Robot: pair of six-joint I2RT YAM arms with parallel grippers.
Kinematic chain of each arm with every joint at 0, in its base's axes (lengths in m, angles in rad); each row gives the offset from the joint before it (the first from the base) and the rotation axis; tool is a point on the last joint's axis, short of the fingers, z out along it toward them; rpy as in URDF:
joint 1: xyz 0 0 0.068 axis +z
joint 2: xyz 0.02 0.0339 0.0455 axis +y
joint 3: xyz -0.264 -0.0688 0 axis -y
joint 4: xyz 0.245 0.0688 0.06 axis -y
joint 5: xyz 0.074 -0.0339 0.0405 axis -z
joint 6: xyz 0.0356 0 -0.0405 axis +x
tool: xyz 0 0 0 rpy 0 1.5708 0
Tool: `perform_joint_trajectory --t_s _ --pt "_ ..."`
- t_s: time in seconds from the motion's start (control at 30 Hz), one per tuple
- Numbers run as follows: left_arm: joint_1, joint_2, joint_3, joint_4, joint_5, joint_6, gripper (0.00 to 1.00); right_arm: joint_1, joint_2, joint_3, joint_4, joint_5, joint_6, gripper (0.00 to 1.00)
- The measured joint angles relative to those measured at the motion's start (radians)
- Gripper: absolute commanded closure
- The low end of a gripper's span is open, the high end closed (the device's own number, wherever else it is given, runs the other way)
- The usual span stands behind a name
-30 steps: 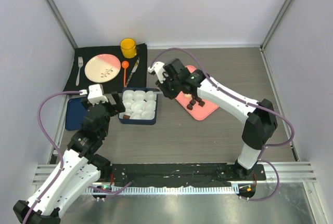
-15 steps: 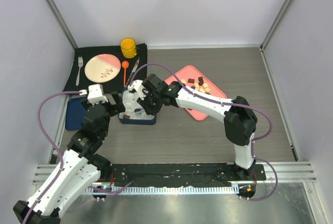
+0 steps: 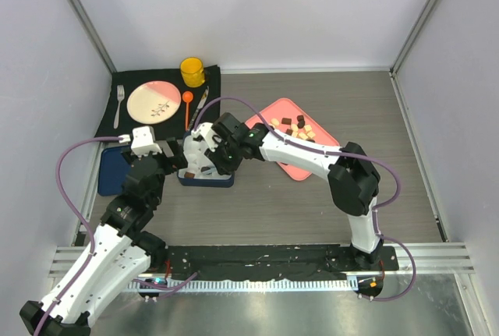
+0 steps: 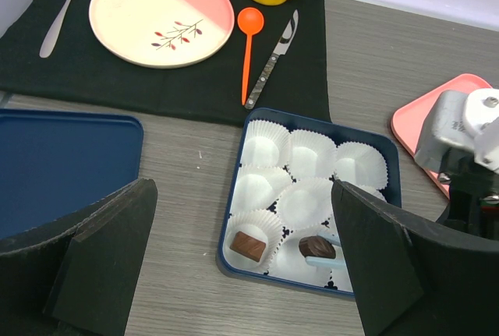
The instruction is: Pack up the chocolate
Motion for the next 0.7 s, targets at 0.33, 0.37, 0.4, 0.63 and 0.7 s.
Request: perform_joint_trajectory --t_s 0.33,0.37,0.4,0.63,0.7 --pt "0.0 0.0 0.0 0.0 0.0 0.0 0.0 0.0 0.029 0.0 0.002 -0.01 0.0 0.68" --pt "0.0 0.0 0.0 0.0 0.0 0.0 0.0 0.0 0.029 0.0 0.002 -0.011 0.0 0.68" --pt "0.0 0.0 0.0 0.0 0.0 0.0 0.0 0.0 0.029 0.0 0.002 -0.012 0.001 0.67" --pt "0.0 0.0 0.0 0.0 0.0 0.0 0.0 0.0 0.034 0.0 0.004 -0.017 0.001 0.62" --pt "0.0 0.0 0.0 0.0 0.0 0.0 0.0 0.0 0.034 0.0 0.004 -0.018 0.001 0.62"
